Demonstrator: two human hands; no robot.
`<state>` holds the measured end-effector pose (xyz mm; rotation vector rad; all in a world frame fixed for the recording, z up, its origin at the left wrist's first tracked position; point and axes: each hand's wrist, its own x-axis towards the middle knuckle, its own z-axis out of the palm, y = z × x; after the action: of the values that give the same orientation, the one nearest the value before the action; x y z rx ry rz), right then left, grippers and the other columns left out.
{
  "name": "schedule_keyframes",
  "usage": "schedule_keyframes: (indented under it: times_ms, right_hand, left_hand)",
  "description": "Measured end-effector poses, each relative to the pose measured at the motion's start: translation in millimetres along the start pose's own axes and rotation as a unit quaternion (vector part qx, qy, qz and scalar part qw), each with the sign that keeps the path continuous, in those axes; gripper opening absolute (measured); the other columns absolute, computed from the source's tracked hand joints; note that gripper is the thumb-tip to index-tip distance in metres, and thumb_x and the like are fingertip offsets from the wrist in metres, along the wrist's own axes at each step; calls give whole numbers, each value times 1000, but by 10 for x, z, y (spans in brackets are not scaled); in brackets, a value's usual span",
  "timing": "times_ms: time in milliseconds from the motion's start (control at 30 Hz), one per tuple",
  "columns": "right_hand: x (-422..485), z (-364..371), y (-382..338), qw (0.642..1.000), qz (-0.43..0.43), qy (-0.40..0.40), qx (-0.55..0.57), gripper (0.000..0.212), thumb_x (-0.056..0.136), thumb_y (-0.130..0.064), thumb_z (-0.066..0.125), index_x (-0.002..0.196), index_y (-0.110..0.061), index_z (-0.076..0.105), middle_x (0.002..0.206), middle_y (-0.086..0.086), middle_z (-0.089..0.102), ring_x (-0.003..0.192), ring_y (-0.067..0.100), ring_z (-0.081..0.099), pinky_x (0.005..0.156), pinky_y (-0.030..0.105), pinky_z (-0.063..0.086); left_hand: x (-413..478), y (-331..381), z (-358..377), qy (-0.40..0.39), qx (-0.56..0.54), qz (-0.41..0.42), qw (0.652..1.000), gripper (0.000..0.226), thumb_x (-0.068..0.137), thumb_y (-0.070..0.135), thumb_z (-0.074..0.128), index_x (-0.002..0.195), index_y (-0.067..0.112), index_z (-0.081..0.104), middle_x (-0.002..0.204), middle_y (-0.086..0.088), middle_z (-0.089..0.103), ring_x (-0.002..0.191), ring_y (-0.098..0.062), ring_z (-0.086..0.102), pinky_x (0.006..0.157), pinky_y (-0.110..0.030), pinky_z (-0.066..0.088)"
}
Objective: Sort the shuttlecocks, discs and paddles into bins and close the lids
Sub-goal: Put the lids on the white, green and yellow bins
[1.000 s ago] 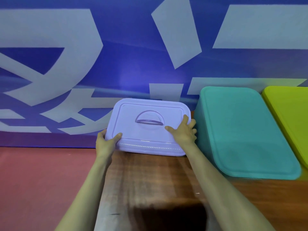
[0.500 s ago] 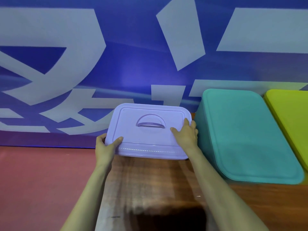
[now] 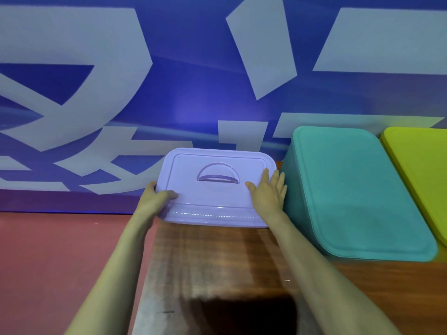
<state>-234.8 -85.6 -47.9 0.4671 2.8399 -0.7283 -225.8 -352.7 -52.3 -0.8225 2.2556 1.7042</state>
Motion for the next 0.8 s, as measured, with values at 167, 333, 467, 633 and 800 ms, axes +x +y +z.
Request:
schedule_keyframes:
  times_ms: [167,333,467,633,800]
  right_hand:
    - [115,-21,-248,988,-152,-4,0,51,102,-30,33,149,-25,16,159,-3,3,146,20,-9,117,42,-6]
    - [105,174,-247,991,-131,-10,-2,44,102,-38,19,146,-33,26,157,-12,11,146,14,-3,116,43,-9]
    - [164,177,-216,989,-147,-1,-14,45,102,-40,19,146,-34,25,157,-11,10,146,14,-5,117,43,-9]
    - [228,157,-203,988,-145,0,57,58,88,-66,34,137,-35,43,154,-13,22,145,13,2,117,39,-5]
    - [412,193,-339,988,-105,106,30,67,83,-60,55,132,-16,46,137,2,44,133,24,30,111,35,15]
  left_hand:
    - [139,176,227,63,264,173,947,82,75,55,58,140,12,33,147,-7,35,134,-29,32,106,-51,32]
    - [75,51,554,88,460,219,856,55,99,48,20,150,31,7,159,7,-2,146,-16,-8,114,-56,4]
    - [87,26,621,101,474,209,849,56,99,47,16,150,30,3,159,6,-3,146,-18,-8,114,-56,7]
    - [96,34,647,104,468,212,852,56,98,48,17,150,30,5,159,5,-2,146,-18,-8,113,-57,10]
    - [121,176,638,108,435,200,871,61,93,59,25,144,24,29,155,0,16,144,-23,6,111,-61,6]
